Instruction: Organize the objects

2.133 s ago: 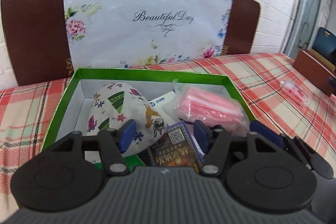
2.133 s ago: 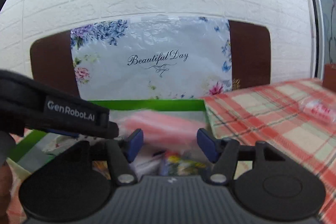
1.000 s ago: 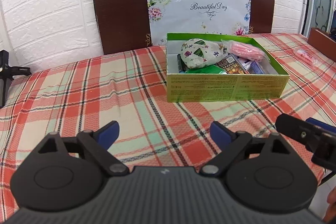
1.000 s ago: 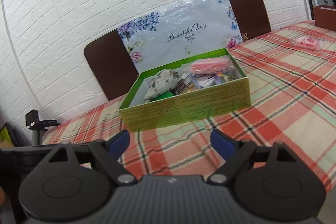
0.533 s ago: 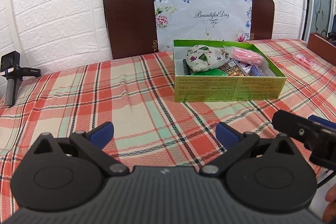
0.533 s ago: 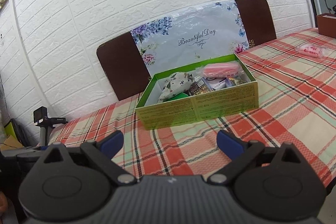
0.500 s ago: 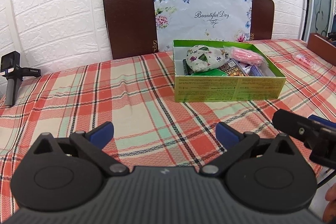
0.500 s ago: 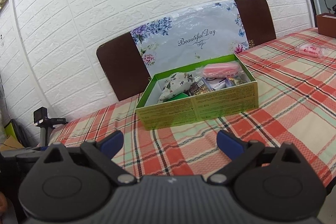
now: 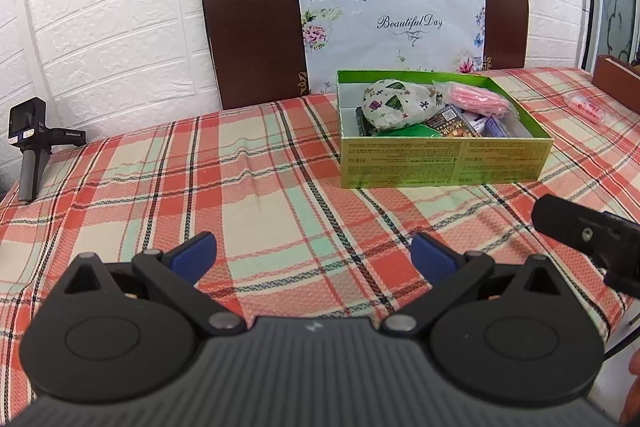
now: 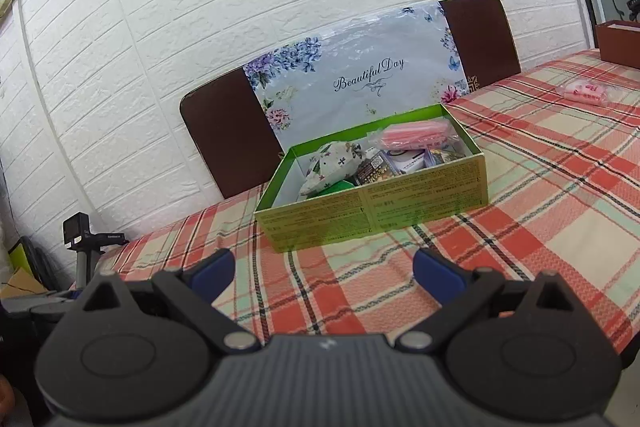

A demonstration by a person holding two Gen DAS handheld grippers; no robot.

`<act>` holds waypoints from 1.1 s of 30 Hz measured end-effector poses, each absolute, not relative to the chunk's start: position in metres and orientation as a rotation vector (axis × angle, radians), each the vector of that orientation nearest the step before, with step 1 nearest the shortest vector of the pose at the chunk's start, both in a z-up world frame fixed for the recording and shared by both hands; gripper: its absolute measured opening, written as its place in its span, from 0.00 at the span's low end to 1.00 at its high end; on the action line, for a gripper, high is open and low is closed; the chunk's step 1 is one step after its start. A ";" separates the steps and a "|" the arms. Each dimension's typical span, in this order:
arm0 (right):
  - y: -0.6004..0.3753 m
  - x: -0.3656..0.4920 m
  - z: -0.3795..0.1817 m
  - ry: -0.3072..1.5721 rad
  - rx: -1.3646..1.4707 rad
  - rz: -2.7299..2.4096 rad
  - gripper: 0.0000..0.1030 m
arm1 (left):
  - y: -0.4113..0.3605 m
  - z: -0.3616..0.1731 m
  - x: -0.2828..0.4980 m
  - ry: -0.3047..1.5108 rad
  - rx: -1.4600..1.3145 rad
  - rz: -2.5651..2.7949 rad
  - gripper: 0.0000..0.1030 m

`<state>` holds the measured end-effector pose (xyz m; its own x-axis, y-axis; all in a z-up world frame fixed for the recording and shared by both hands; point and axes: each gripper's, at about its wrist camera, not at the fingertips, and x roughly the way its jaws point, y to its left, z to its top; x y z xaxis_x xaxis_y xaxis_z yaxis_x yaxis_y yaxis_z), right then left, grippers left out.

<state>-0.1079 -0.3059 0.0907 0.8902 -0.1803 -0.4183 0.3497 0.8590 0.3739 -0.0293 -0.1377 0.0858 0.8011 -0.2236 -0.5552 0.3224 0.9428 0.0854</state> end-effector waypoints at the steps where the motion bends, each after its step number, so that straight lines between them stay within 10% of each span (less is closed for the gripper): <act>1: -0.306 -0.108 0.090 0.382 0.461 -0.288 0.96 | -0.138 0.086 -0.029 0.573 0.184 -0.293 1.00; 33: -0.304 -0.112 0.091 0.294 0.384 -0.360 0.98 | -0.138 0.113 -0.046 0.434 0.218 -0.163 1.00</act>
<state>-0.1119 -0.3039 0.0913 0.8950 -0.2842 -0.3438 0.3936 0.8657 0.3093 -0.0464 -0.1376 0.1126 0.8950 -0.1093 -0.4326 0.2020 0.9638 0.1743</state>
